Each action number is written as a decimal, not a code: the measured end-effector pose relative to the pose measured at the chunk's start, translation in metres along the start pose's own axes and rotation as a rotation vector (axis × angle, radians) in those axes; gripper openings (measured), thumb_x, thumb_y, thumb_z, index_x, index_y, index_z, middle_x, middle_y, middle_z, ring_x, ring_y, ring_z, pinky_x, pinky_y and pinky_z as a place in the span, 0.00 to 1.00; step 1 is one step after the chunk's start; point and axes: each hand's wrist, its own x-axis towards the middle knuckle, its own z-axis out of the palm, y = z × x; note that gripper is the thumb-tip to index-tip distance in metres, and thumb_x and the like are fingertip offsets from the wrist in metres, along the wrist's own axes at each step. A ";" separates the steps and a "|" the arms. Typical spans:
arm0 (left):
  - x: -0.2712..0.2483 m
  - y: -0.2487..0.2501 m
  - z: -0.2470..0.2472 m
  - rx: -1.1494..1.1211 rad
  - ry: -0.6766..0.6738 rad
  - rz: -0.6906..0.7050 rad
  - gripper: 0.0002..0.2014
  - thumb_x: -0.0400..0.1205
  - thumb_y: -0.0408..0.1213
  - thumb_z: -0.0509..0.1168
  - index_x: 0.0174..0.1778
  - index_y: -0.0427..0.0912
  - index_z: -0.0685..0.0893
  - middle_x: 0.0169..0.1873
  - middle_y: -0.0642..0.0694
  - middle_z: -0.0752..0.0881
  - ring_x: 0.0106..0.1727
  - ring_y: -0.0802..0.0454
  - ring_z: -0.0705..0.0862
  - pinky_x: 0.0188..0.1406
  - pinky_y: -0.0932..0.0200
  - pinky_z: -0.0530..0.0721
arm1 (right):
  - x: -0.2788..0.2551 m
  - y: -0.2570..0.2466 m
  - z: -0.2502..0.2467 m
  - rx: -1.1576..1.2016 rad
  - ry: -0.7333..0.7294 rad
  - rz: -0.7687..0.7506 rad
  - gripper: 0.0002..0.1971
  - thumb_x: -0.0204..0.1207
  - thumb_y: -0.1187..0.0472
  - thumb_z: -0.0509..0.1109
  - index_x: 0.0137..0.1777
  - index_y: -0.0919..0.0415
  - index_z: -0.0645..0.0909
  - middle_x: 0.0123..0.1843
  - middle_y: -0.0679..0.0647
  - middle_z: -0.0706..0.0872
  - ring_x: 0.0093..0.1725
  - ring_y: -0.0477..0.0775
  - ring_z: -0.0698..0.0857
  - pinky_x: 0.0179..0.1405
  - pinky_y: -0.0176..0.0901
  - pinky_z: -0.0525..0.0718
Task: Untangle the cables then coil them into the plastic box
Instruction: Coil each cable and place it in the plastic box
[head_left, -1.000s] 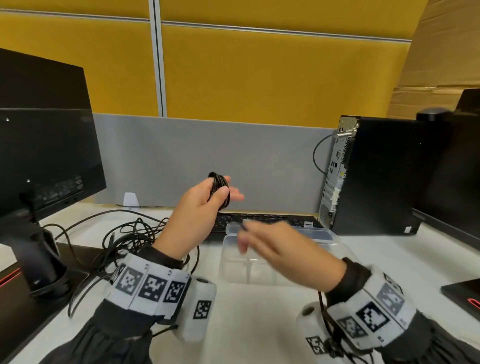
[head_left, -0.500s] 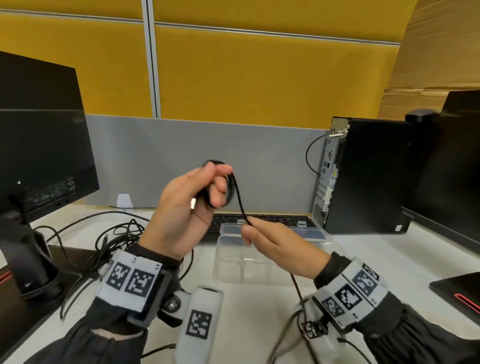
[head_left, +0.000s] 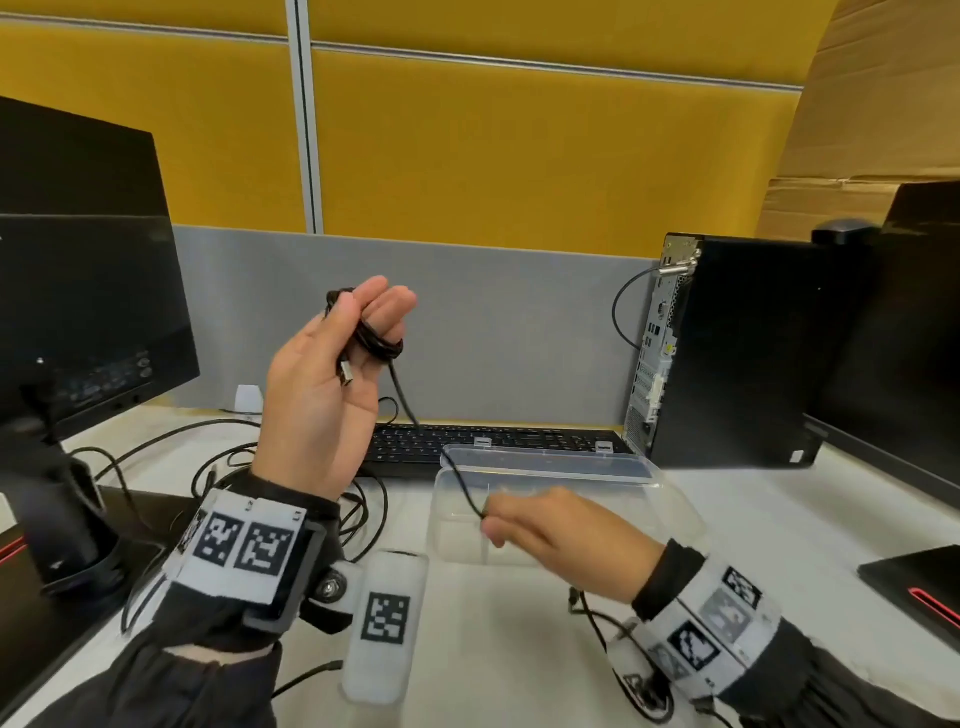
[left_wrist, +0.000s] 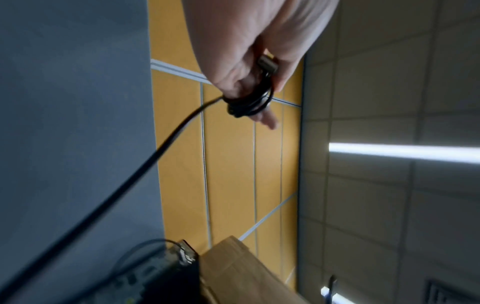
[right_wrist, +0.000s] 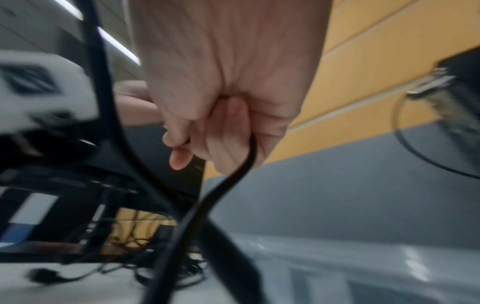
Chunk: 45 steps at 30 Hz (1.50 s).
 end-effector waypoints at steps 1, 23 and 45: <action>0.001 -0.002 -0.001 0.065 -0.015 0.017 0.13 0.86 0.33 0.53 0.53 0.37 0.84 0.43 0.46 0.91 0.52 0.54 0.88 0.54 0.65 0.84 | 0.000 -0.010 0.000 -0.072 0.001 -0.063 0.16 0.84 0.44 0.49 0.47 0.51 0.73 0.31 0.41 0.74 0.31 0.45 0.74 0.32 0.39 0.71; -0.007 -0.016 0.000 0.242 -0.253 -0.172 0.12 0.78 0.36 0.58 0.48 0.36 0.84 0.34 0.47 0.89 0.40 0.55 0.88 0.48 0.65 0.84 | 0.023 -0.026 -0.011 0.339 0.090 0.002 0.09 0.86 0.53 0.52 0.46 0.51 0.70 0.32 0.40 0.75 0.31 0.40 0.75 0.35 0.36 0.71; 0.005 -0.013 -0.029 1.260 -0.379 -0.159 0.18 0.82 0.44 0.62 0.28 0.39 0.78 0.19 0.49 0.79 0.16 0.59 0.70 0.18 0.71 0.69 | -0.004 -0.001 -0.072 0.663 -0.403 0.126 0.11 0.77 0.53 0.66 0.52 0.59 0.83 0.38 0.50 0.86 0.26 0.47 0.80 0.26 0.37 0.79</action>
